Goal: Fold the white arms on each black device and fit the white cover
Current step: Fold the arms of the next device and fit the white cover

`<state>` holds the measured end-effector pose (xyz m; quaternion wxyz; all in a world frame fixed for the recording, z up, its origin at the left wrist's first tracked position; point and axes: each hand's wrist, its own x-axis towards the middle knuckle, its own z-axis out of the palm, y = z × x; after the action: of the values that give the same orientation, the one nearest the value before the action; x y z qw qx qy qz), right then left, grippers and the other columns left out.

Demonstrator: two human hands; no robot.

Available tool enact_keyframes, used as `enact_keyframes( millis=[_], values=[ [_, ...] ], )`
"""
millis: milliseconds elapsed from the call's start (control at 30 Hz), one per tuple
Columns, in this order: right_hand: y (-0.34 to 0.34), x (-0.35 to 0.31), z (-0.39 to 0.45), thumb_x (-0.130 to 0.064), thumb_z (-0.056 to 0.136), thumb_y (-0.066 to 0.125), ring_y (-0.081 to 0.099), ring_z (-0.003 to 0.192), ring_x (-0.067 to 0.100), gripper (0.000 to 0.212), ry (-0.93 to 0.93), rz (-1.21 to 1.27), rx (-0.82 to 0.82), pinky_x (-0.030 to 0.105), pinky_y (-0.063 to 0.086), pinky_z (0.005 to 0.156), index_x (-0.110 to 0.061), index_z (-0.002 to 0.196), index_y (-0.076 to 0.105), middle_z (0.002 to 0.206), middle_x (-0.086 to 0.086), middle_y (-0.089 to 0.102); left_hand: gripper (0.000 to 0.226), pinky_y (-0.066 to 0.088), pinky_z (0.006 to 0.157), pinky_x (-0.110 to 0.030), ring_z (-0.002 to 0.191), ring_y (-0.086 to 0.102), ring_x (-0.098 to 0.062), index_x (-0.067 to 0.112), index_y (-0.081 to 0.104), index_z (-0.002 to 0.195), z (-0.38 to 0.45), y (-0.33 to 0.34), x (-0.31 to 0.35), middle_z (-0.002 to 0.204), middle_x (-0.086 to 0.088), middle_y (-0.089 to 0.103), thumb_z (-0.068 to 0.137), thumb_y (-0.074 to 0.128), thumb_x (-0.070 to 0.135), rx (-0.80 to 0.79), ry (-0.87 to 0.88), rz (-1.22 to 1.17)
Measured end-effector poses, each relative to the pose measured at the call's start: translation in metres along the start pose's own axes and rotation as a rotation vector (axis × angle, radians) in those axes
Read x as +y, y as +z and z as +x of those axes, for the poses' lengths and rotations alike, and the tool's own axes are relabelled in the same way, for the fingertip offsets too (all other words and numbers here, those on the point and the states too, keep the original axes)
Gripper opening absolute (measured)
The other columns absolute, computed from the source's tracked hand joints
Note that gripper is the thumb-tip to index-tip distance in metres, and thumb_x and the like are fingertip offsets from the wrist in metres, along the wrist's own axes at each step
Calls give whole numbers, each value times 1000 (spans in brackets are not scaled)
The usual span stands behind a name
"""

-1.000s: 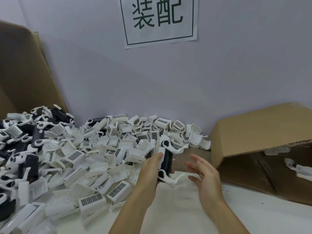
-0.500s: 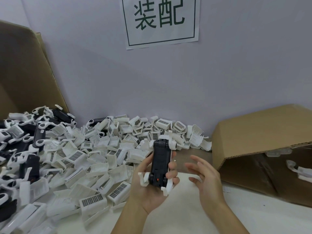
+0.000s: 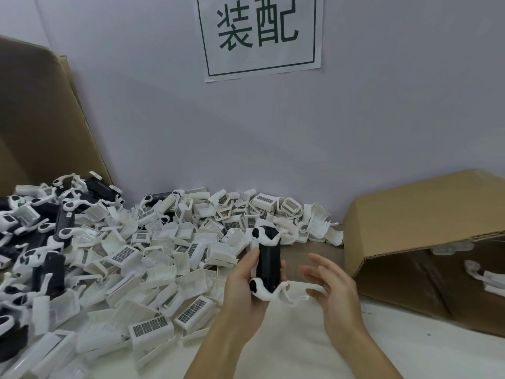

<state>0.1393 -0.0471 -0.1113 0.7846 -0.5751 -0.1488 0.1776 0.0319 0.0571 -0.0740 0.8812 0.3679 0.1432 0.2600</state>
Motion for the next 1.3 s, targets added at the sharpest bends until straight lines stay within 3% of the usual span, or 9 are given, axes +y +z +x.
enact_keyframes(
  millis=[133,200,267,333,433,533,667,1167,1300],
  values=[
    [0,1,0,-11,102,47,68,98,19,30,-4,-8,8,35,50,74,-23,106,74,90,4,77,19,55,73,-34,82,67,-22,16,63,113,6,6,-1,92,-8,71,95,64,22,195,346,370],
    [1,1,-1,-11,102,47,68,99,19,30,-8,-8,6,35,50,73,-23,106,74,91,5,77,18,54,65,-21,78,69,-12,34,61,106,5,7,0,87,5,73,93,68,23,226,511,587],
    [1,1,-1,-11,102,46,68,100,18,30,-18,-19,-1,34,49,73,-23,107,73,91,5,77,29,52,59,-18,70,67,-7,41,59,102,3,9,1,85,12,70,87,75,22,232,628,731],
    [1,2,-1,-11,102,46,68,100,18,30,-25,-29,-4,34,49,73,-24,107,73,91,4,77,38,53,60,-20,75,66,-7,43,59,103,3,7,1,88,14,68,81,81,21,245,722,880],
    [1,2,-1,-11,102,46,68,100,18,31,-24,-43,-6,33,48,73,-25,106,74,91,3,77,48,52,75,-23,91,58,-4,33,61,120,3,2,-1,99,15,60,78,83,21,284,881,1205],
    [1,3,-1,-11,102,46,68,100,18,31,-28,-50,-6,33,48,73,-25,105,74,92,3,77,51,53,81,-44,90,52,-12,24,62,126,2,-3,-4,101,10,53,79,81,18,287,961,1409],
    [1,3,-1,-11,102,46,68,99,17,32,-31,-58,-11,33,48,73,-26,105,74,92,3,77,52,53,80,-51,89,53,-16,22,61,124,1,-4,-6,100,9,51,77,82,17,293,993,1470],
    [2,2,-1,-10,102,46,68,100,18,32,-35,-54,-12,34,47,74,-25,105,74,91,2,77,52,54,78,-48,91,54,-14,23,60,125,1,-1,-8,103,9,54,78,81,19,247,997,1466],
    [1,2,-1,-10,102,46,68,98,17,32,-30,-45,-12,33,48,74,-25,105,74,90,2,77,49,53,82,-39,93,54,-10,25,60,126,3,-3,-8,103,11,55,81,80,21,253,930,1395]
  ],
)
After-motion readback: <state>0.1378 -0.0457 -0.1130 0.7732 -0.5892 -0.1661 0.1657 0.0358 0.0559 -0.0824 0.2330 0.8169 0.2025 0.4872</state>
